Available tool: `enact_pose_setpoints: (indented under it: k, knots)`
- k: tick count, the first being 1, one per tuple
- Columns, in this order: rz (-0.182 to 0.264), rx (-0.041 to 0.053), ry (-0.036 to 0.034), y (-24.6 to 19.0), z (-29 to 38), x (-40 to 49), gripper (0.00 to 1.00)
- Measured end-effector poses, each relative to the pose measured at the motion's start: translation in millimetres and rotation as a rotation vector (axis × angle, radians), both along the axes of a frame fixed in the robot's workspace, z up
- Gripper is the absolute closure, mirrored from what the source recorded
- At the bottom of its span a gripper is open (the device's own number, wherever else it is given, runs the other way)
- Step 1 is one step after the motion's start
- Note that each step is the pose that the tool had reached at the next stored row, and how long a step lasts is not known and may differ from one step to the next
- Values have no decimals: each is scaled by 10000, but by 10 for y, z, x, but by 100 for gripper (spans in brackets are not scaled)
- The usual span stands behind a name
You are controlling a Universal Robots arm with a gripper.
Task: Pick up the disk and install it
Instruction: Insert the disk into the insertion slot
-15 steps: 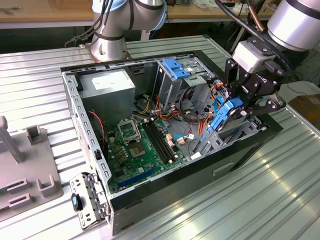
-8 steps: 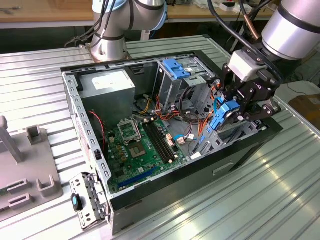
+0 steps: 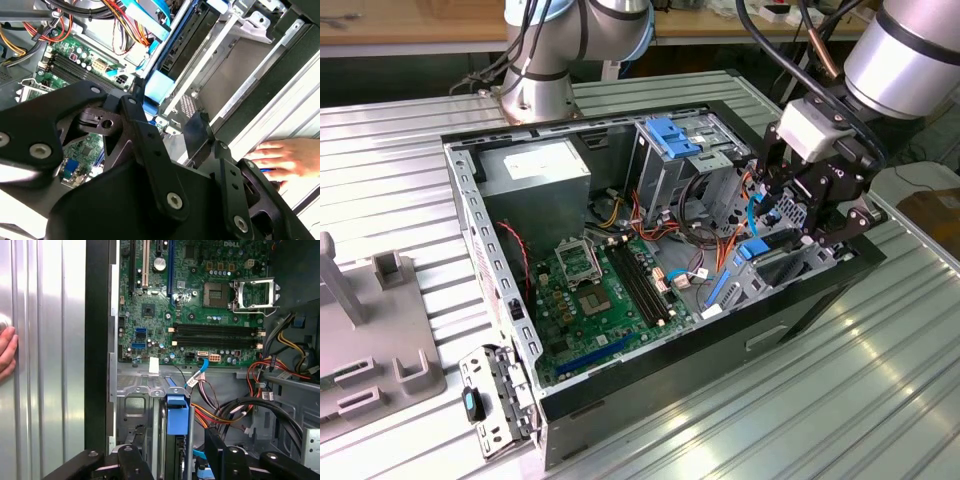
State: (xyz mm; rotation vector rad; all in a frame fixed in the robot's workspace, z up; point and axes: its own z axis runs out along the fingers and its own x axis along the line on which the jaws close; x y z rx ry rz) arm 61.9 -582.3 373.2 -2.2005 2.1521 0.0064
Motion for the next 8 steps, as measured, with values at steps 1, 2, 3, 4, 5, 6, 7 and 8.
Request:
enact_pose_setpoints:
  k: [1,2,3,4,5,6,7,8]
  knots:
    - [1,0,0,0,0,0,42]
    - [1,1,0,0,0,0,42]
    - [1,0,0,0,0,0,42]
    - [1,0,0,0,0,0,42]
    - [8,0,0,0,0,0,42]
    - [15,0,0,0,0,0,42]
    - [15,0,0,0,0,0,42]
    - [15,0,0,0,0,0,42]
